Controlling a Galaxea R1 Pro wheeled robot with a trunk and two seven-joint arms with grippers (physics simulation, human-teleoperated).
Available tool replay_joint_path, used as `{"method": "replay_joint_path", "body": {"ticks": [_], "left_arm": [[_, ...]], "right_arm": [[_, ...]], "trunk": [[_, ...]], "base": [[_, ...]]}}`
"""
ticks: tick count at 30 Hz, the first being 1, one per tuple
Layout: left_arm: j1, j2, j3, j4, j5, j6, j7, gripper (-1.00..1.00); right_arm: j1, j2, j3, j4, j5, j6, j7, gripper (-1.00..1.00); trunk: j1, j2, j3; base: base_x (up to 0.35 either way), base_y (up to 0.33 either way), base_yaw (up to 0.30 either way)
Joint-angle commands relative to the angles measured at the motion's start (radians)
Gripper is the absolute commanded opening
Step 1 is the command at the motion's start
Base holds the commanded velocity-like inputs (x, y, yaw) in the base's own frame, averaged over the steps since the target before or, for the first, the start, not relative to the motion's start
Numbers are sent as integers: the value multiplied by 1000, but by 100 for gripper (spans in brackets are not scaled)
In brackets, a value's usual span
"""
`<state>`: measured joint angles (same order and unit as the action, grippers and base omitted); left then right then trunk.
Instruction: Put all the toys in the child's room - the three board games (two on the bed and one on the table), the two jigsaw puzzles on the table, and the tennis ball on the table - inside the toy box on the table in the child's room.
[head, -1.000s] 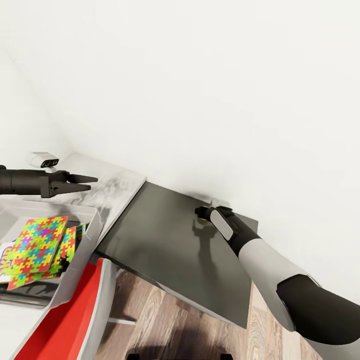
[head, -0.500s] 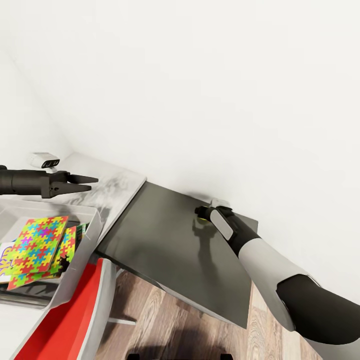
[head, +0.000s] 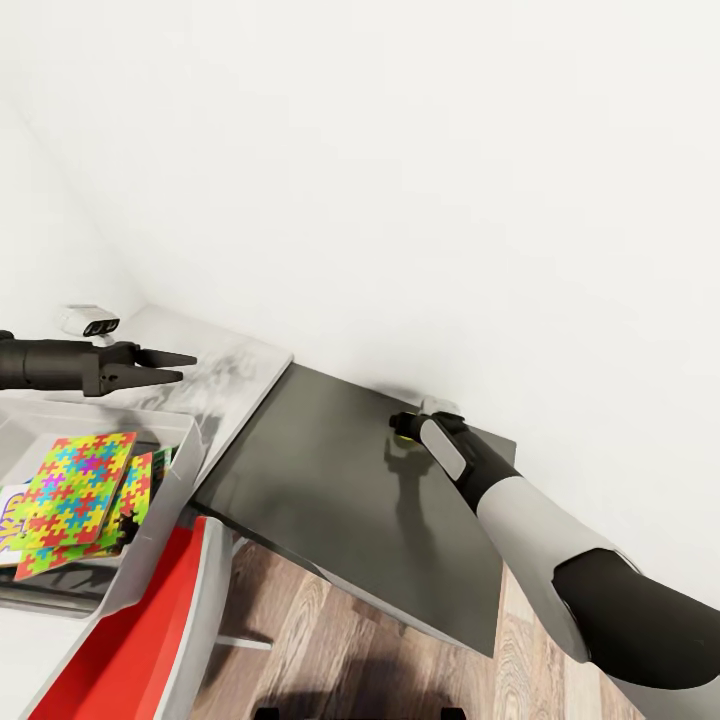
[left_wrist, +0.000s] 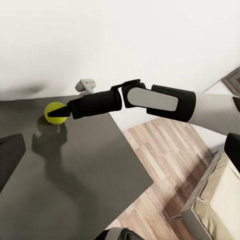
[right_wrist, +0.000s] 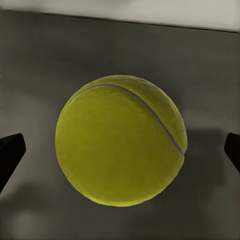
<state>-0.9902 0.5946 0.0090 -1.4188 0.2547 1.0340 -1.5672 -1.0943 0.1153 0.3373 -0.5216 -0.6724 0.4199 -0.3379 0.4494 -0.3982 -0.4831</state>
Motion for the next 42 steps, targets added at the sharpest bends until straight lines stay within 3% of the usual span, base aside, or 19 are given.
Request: {"method": "replay_joint_path", "body": {"ticks": [1,5,6,34,42], "left_arm": [[-1,1,-1,0,0,11,-4,100],[-1,1,-2,0,0,11,-4,100],[-1,1,-2,0,0,11,-4,100],[0,-1,-6,0,-1,9,-4,100],[1,0,-4,1,-4,9,-4,100]], "right_arm": [[-1,-1,6,-1,-10,2,-9,100],[-1,0,6,-1,-10,2,-10,100],[-1,1,6,-1,-10,2,-10,-100],[-1,-9,8,-1,-10,2,-9,-100],[0,-11,7,-2,-11,2,-7,-100]], "trunk": [[1,-2,-2],[1,-2,-2],[1,-2,-2],[1,-2,-1],[1,-2,9]], "base": [[0,0,0],[0,0,0],[0,0,0],[0,0,0],[0,0,0]]}}
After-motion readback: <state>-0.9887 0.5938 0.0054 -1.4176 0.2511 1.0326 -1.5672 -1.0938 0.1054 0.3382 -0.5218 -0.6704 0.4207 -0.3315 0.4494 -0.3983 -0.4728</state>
